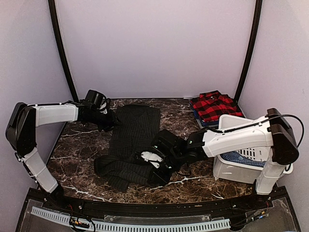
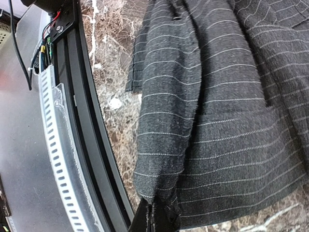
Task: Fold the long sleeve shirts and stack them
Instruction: Flatten out the crumpled shirt at the center of the board.
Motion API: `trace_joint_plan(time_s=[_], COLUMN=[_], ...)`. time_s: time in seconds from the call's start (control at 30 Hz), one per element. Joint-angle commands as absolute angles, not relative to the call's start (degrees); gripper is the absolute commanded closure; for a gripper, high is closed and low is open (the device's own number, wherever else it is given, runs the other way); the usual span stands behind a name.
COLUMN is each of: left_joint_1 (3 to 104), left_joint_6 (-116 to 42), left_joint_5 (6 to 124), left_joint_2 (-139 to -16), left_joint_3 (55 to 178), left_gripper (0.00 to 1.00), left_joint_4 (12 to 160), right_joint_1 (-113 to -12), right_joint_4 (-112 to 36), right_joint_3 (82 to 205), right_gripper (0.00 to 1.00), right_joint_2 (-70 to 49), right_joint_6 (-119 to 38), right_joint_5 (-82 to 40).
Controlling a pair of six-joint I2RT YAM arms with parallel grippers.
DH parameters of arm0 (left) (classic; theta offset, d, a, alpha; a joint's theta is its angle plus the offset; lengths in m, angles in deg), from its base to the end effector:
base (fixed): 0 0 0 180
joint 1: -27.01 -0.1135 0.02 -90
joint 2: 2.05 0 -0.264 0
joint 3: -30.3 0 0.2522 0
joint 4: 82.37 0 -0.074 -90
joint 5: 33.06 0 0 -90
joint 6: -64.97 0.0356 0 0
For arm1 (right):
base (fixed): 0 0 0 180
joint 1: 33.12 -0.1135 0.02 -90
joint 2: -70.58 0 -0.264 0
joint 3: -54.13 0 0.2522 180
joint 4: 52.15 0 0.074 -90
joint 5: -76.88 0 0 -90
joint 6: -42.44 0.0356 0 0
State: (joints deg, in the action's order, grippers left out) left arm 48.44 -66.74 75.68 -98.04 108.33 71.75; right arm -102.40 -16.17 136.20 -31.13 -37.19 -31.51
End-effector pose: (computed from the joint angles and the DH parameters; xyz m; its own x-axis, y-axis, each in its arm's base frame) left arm 0.3357 -0.1441 0.2237 -0.8551 -0.3413 -0.3904 -0.0097 0.7632 -0.6460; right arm 0.1211 0.3519 0.1983 -0.4583 -0.7289 -0.5086 -0.8825 0.3053 0.3578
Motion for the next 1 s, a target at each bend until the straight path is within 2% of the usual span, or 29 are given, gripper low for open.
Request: trace_joint_plan(time_s=[0.0,0.3,0.53,0.67,0.97], left_joint_1=[48.52,51.12,54.27,57.33,66.77], left_joint_6=[-64.21,-62.45,-62.92,-63.92,-71.68], left_joint_5=[79.54,80.47,82.89,85.50,89.66], left_joint_2=[-95.82,-89.35,-81.09,-77.22,-75.67], left_joint_3=[106.05,95.54,86.72,82.24,73.33], left_gripper=[0.63,0.62,0.62,0.62,0.66], left_joint_4=[69.95,66.16,61.52,60.21,66.81], right_joint_1=[-103.17,-103.06,-102.21,-100.61,-98.25], right_joint_4=[-18.50,-15.99,-16.70,-16.58,-18.68], right_joint_3=[134.30,131.94,132.91,134.98,140.42], right_gripper=[1.00,1.00,0.80,0.64,0.56], right_joint_2=[-27.77,-26.55,-26.76,-26.80,-30.62], right_joint_6=[-35.44,-36.08,-34.41,-34.23,-31.36], right_joint_5=[-33.07,-31.12,-28.90,-27.85,-23.78])
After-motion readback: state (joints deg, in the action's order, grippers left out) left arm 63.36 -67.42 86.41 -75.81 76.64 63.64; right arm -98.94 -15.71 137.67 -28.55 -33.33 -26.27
